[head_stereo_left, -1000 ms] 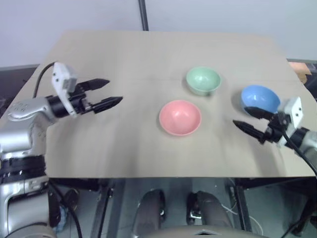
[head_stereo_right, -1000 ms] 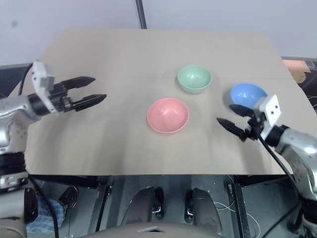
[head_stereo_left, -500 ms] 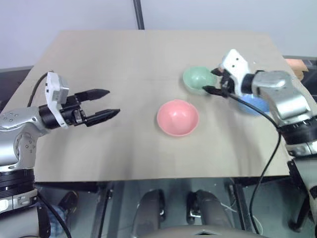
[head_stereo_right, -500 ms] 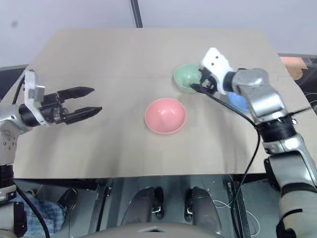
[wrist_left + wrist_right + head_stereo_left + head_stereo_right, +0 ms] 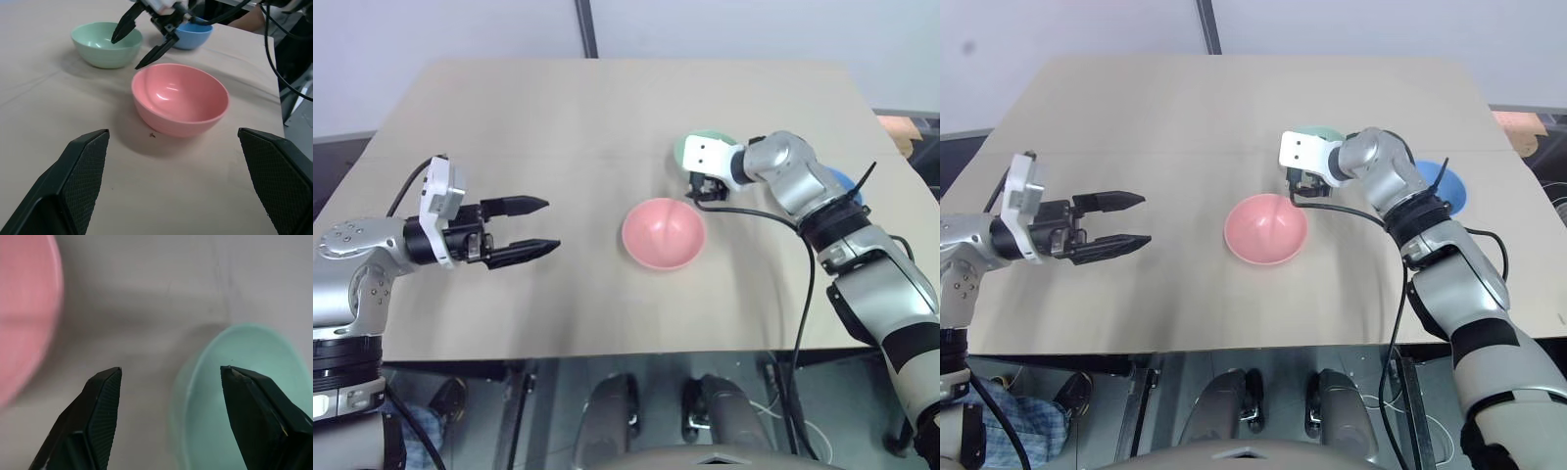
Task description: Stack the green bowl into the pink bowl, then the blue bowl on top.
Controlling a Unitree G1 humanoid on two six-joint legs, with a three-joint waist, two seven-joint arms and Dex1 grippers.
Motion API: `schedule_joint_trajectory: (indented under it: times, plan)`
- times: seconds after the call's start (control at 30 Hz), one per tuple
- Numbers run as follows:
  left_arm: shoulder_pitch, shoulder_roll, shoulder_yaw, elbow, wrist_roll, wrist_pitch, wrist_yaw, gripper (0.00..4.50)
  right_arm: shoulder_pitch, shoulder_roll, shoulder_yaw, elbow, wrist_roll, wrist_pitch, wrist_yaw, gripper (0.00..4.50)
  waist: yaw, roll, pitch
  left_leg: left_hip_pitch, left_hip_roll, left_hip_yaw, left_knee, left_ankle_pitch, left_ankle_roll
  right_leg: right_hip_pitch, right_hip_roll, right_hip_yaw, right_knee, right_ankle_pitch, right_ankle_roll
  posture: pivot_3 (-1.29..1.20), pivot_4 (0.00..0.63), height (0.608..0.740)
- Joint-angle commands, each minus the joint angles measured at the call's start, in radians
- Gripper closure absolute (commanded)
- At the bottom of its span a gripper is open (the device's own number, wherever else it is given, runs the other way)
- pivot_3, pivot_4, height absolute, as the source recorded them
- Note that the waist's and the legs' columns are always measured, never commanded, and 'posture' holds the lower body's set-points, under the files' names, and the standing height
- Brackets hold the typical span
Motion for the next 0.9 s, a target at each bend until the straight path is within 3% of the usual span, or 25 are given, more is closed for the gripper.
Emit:
schedule_joint_trajectory:
  times: [0.03,0.2,0.47,0.7,0.9]
  plan:
    - [-0.014,0.016,-0.001,-0.022,-0.003,-0.022,-0.015,0.00,-0.056,0.010,-0.018,0.048,-0.037,-0.044,-0.008,2.17,-0.002,0.000,0.000,0.000,0.000,0.000,0.000,0.000,0.000,0.000,0.000,0.000,0.000,0.000,0.000,0.00,0.150,0.740]
    - [-0.027,0.008,-0.011,-0.011,-0.001,-0.032,-0.018,0.00,-0.046,0.008,-0.030,0.033,-0.050,-0.058,0.032,4.47,-0.005,0.001,0.000,0.000,0.000,0.000,0.000,0.000,0.000,0.000,0.001,0.000,0.000,0.000,0.000,0.00,0.150,0.740]
    - [-0.059,-0.004,-0.025,0.029,0.018,-0.063,-0.006,0.00,-0.031,-0.029,-0.071,-0.124,-0.035,-0.003,0.090,4.47,-0.005,0.001,0.001,0.000,0.000,0.000,-0.001,0.000,0.000,-0.001,0.000,0.001,0.000,0.000,0.000,0.00,0.150,0.740]
    - [-0.072,-0.003,-0.032,0.063,0.030,-0.081,-0.005,0.00,0.009,-0.113,-0.170,-0.589,0.085,0.180,0.256,4.47,-0.002,0.001,0.001,-0.001,0.000,0.000,-0.001,0.000,0.000,-0.001,0.000,0.001,0.000,0.000,0.000,0.00,0.150,0.740]
    - [-0.127,-0.015,-0.052,0.135,0.062,-0.117,0.001,0.00,0.098,-0.156,-0.159,-0.998,0.216,0.448,0.377,4.47,0.000,0.001,0.001,0.000,0.000,0.000,-0.001,0.000,0.000,-0.001,0.001,0.000,0.000,0.000,0.000,0.00,0.150,0.740]
